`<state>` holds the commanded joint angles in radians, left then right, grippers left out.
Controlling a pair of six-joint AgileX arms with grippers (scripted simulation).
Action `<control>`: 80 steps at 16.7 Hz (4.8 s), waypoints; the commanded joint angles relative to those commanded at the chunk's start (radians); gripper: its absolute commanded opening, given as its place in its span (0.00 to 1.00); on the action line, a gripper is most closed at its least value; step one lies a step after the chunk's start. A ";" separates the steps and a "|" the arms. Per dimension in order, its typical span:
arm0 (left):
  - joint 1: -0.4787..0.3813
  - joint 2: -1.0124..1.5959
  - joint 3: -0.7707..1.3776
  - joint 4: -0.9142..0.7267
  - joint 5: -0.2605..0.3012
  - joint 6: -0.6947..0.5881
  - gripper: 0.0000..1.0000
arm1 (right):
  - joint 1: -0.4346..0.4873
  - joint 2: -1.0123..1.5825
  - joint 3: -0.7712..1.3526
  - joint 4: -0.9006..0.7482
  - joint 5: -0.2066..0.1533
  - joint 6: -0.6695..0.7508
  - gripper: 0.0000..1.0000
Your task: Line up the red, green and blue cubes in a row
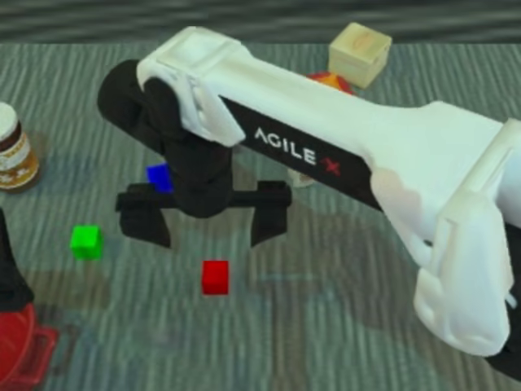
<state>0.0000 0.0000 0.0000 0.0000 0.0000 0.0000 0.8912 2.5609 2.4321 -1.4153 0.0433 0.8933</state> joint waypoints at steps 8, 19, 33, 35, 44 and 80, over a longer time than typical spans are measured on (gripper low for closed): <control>-0.006 0.043 0.041 -0.020 0.003 -0.004 1.00 | -0.028 -0.059 -0.048 0.027 0.018 -0.032 1.00; -0.060 0.735 0.532 -0.382 0.007 -0.061 1.00 | -0.361 -1.028 -0.882 0.487 0.137 -0.399 1.00; -0.128 1.825 1.251 -0.918 0.001 -0.139 1.00 | -0.823 -2.376 -2.256 1.272 0.013 -0.853 1.00; -0.133 1.907 1.317 -0.950 0.001 -0.146 1.00 | -0.856 -2.472 -2.353 1.348 -0.016 -0.878 1.00; -0.134 1.983 1.379 -0.972 0.001 -0.151 1.00 | -0.881 -2.561 -2.432 1.415 -0.043 -0.893 1.00; -0.136 2.092 1.247 -0.702 -0.001 -0.145 0.00 | -0.881 -2.561 -2.432 1.415 -0.043 -0.893 1.00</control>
<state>-0.1359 2.0924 1.2467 -0.7019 -0.0013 -0.1451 0.0100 0.0000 0.0000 0.0000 0.0000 0.0000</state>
